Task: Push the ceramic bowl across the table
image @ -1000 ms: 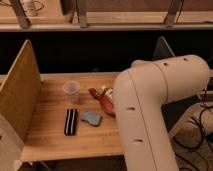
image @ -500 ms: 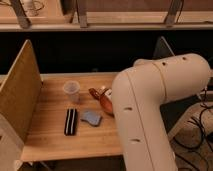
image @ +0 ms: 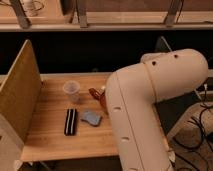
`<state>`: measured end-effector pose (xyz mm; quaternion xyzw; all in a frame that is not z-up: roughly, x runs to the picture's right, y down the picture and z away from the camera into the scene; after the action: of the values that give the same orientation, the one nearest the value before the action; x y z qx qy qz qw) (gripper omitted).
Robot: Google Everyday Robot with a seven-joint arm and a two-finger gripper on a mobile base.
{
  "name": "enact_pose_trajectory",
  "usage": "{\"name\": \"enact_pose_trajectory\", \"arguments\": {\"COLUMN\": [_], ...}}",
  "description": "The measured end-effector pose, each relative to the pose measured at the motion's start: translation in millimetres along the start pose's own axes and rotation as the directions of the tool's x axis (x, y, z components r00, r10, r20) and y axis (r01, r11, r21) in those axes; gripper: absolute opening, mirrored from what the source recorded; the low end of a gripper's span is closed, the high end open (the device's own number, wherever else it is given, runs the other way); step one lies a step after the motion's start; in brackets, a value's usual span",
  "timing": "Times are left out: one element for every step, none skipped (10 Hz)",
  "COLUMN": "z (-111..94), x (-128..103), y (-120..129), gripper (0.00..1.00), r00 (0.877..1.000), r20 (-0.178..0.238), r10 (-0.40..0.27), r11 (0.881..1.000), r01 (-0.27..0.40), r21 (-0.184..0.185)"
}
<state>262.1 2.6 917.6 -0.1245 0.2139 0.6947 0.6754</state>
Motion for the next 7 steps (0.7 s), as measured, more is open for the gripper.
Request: {"name": "enact_pose_trajectory", "arguments": {"z": [7.7, 20.4, 26.4, 32.7, 38.6, 44.0, 49.6], "x": [4.6, 13.9, 19.2, 25.3, 31.3, 35.8, 41.9], "y": [14.4, 40.6, 51.6, 61.5, 72.1, 77.7, 83.2], "gripper": [0.0, 0.0, 0.0, 0.0, 0.0, 0.0, 0.0], "r00": [1.0, 0.999, 0.997, 0.995, 0.993, 0.99, 0.986], "r20": [-0.013, -0.039, -0.052, -0.067, -0.082, -0.098, -0.118], "r10": [-0.008, -0.035, -0.05, -0.069, -0.088, -0.102, -0.116], "r11": [1.0, 0.998, 0.997, 0.995, 0.993, 0.991, 0.989], "r01": [0.008, 0.033, 0.047, 0.064, 0.081, 0.093, 0.104], "r21": [-0.018, -0.05, -0.065, -0.077, -0.091, -0.095, -0.101]}}
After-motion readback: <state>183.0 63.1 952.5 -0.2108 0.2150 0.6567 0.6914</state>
